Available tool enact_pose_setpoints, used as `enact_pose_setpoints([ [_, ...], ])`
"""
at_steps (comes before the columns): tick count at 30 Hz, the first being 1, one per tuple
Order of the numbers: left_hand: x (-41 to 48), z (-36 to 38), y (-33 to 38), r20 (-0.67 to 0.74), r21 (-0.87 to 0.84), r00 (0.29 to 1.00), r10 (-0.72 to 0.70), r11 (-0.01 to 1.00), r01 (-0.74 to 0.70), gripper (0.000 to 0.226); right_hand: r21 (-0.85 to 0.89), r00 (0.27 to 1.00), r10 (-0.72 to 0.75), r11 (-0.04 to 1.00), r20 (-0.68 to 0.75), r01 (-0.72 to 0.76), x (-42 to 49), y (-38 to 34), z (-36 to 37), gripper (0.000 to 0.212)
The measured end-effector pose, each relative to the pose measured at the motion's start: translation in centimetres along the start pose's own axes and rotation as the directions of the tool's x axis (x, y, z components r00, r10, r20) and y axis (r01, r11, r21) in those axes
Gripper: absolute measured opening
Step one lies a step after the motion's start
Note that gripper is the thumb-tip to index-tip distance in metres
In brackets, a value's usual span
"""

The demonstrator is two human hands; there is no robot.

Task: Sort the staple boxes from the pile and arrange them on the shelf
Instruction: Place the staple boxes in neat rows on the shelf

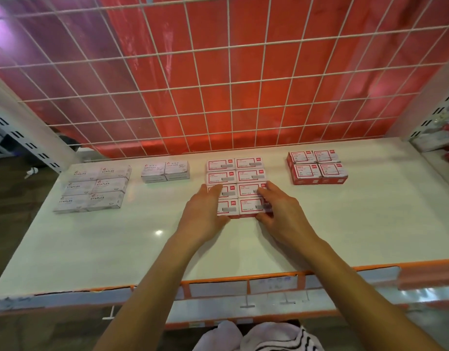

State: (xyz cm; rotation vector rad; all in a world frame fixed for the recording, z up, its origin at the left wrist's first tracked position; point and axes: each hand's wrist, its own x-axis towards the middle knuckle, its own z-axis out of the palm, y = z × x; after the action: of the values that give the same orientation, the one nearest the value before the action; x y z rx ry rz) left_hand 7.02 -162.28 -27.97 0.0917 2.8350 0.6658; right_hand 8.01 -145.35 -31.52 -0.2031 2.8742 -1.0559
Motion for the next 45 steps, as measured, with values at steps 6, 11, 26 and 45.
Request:
enact_pose_setpoints([
  [6,-0.2,0.5,-0.4,-0.041,-0.073,0.999,0.029,0.997,-0.032,0.065,0.055,0.999,0.027,0.998,-0.027,-0.025,-0.4,-0.6,-0.2,0.053],
  [11,0.0,0.8,-0.3,-0.083,-0.006,0.995,0.058,0.998,-0.058,0.077,0.035,0.995,0.069,0.997,-0.065,-0.067,-0.9,-0.5,-0.2,0.055],
  [26,2.9,4.8,11.3,-0.122,0.218,0.940,0.318,0.933,-0.287,0.068,-0.252,0.958,0.071,0.957,-0.276,-0.144,-2.6,5.9,-6.9,0.055],
  [45,6.5,16.3,31.7,0.029,0.328,0.843,0.538,0.791,-0.516,0.073,-0.264,0.877,0.289,0.876,-0.383,-0.404,-7.7,22.5,-18.9,0.057],
])
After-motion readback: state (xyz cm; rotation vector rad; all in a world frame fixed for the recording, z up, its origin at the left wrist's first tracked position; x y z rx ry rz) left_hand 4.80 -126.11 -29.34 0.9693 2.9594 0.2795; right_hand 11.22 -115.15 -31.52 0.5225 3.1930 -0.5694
